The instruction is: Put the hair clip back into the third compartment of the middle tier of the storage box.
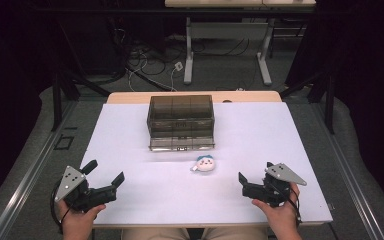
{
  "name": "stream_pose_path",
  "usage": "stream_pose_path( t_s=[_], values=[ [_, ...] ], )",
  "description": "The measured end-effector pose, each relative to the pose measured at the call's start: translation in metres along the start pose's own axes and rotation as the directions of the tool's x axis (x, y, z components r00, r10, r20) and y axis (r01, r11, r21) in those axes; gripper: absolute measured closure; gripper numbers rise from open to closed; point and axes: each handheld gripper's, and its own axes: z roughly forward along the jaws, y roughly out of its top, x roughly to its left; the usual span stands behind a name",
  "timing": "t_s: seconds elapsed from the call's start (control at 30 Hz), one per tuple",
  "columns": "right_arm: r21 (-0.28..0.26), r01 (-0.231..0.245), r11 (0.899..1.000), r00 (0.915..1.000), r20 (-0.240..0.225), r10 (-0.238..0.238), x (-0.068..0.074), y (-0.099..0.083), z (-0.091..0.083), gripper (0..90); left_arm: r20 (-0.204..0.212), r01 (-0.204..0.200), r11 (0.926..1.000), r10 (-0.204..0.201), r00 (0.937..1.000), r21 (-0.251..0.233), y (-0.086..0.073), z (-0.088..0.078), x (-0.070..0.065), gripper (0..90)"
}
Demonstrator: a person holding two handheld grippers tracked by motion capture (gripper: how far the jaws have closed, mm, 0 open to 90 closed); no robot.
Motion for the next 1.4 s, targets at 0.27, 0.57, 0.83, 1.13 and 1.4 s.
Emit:
stream_pose_path(
  t_s=[0.27, 0.57, 0.83, 1.13, 1.4],
  values=[
    [0.013, 0.039, 0.999, 0.9992, -0.01, -0.039, 0.016, 0.008, 0.011, 0.0, -0.005, 0.01, 0.9999, -0.01, 0.9999, 0.012, 0.001, -0.002, 0.0, 0.4],
    [0.01, 0.065, 0.998, 0.9965, -0.054, -0.064, 0.041, 0.025, 0.023, 1.6, -0.007, 0.023, 0.9995, -0.023, 0.9997, 0.02, 0.0, -0.003, -0.002, 0.4],
    [0.053, 0.071, 0.996, 0.9947, -0.078, -0.067, 0.055, 0.032, 0.04, 6.3, -0.016, 0.024, 0.9991, -0.023, 0.9996, 0.034, -0.001, -0.003, -0.003, 0.4],
    [0.135, 0.077, 0.988, 0.9925, -0.104, -0.063, 0.066, 0.038, 0.062, 1.4, -0.016, 0.011, 0.9986, -0.01, 0.9998, 0.051, -0.003, 0.0, -0.004, 0.4],
    [0.173, 0.074, 0.982, 0.993, -0.104, -0.057, 0.076, 0.043, 0.081, 0.0, -0.011, 0.009, 0.9984, -0.009, 0.9999, 0.057, -0.004, 0.001, -0.006, 0.4]
  ],
)
